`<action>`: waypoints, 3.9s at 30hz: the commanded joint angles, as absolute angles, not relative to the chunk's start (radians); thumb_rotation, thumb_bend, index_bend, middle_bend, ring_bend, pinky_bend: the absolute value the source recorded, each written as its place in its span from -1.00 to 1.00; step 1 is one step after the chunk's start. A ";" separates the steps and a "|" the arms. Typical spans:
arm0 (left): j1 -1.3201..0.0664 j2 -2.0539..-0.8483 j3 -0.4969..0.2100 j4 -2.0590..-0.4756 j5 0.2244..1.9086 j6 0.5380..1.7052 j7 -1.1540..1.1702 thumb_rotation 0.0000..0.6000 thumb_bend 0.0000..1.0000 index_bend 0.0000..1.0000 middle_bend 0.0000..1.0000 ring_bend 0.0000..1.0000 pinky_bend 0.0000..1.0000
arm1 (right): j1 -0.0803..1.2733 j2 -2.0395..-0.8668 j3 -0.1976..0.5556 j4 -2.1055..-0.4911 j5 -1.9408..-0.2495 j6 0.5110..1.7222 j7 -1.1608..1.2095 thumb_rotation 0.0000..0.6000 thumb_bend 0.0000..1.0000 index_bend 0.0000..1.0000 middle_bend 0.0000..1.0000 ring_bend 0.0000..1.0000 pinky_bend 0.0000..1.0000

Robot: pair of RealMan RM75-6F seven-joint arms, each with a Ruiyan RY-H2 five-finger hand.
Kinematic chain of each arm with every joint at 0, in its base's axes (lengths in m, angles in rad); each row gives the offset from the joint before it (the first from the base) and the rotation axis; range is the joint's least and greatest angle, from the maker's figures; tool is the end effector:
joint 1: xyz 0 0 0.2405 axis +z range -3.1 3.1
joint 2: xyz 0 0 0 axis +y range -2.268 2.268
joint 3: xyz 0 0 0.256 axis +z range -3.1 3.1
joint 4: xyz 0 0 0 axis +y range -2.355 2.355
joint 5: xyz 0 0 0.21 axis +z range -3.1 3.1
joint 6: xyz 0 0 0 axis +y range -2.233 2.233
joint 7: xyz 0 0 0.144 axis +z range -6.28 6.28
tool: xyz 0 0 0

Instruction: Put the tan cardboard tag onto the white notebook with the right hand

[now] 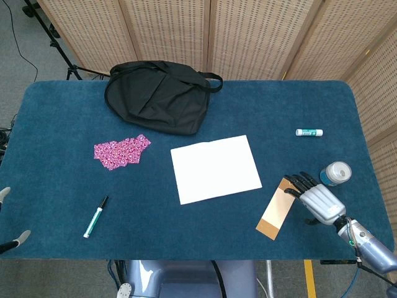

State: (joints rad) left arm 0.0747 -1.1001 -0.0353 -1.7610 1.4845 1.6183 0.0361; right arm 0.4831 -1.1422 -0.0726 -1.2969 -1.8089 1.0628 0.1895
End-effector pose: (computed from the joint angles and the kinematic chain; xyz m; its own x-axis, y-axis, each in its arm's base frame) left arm -0.3044 0.1280 0.1694 0.3189 -0.0554 0.9462 0.9392 0.1529 -0.3075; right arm -0.3021 -0.2734 0.1066 0.6932 -0.2785 0.6648 -0.6881 -0.5302 0.4953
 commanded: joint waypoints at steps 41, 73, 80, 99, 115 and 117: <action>0.050 -1.119 -0.038 -1.761 1.451 1.574 0.079 1.00 -1.00 -1.00 -1.00 -1.00 -1.00 | 0.599 -1.390 -0.209 -0.941 -1.900 1.124 0.312 1.00 -0.89 -0.45 -0.96 -1.00 -1.00; 0.032 -1.114 -0.051 -1.763 1.412 1.540 0.078 1.00 -1.00 -1.00 -1.00 -1.00 -1.00 | 0.646 -1.346 -0.163 -0.971 -1.862 1.218 0.296 1.00 -0.74 -0.11 -0.82 -1.00 -1.00; 0.022 -1.113 -0.061 -1.762 1.385 1.522 0.080 1.00 -1.00 -1.00 -1.00 -1.00 -1.00 | 0.727 -1.329 -0.111 -1.027 -1.850 1.145 0.200 1.00 -0.73 -0.11 -0.82 -1.00 -1.00; 0.006 -1.141 -0.100 -1.753 1.276 1.503 0.133 1.00 -1.00 -1.00 -1.00 -1.00 -1.00 | 1.071 -1.568 -0.113 -0.660 -1.949 0.919 0.224 1.00 -0.48 -0.11 -0.79 -1.00 -1.00; -0.012 -1.155 -0.102 -1.744 1.257 1.481 0.160 1.00 -1.00 -1.00 -1.00 -1.00 -1.00 | 1.125 -1.649 -0.281 -0.399 -2.102 1.126 0.265 1.00 -0.33 -0.11 -0.74 -1.00 -0.90; -0.013 -1.155 -0.103 -1.743 1.257 1.481 0.160 1.00 -1.00 -1.00 -1.00 -1.00 -1.00 | 1.128 -1.655 -0.293 -0.381 -2.107 1.132 0.261 1.00 -0.33 -0.11 -0.74 -1.00 -0.90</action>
State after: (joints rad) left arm -0.0128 -1.1552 -0.1025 -1.7431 1.2565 1.4813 0.1597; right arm 1.1235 -1.6491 -0.2843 -0.3913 -2.1008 1.1261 0.2655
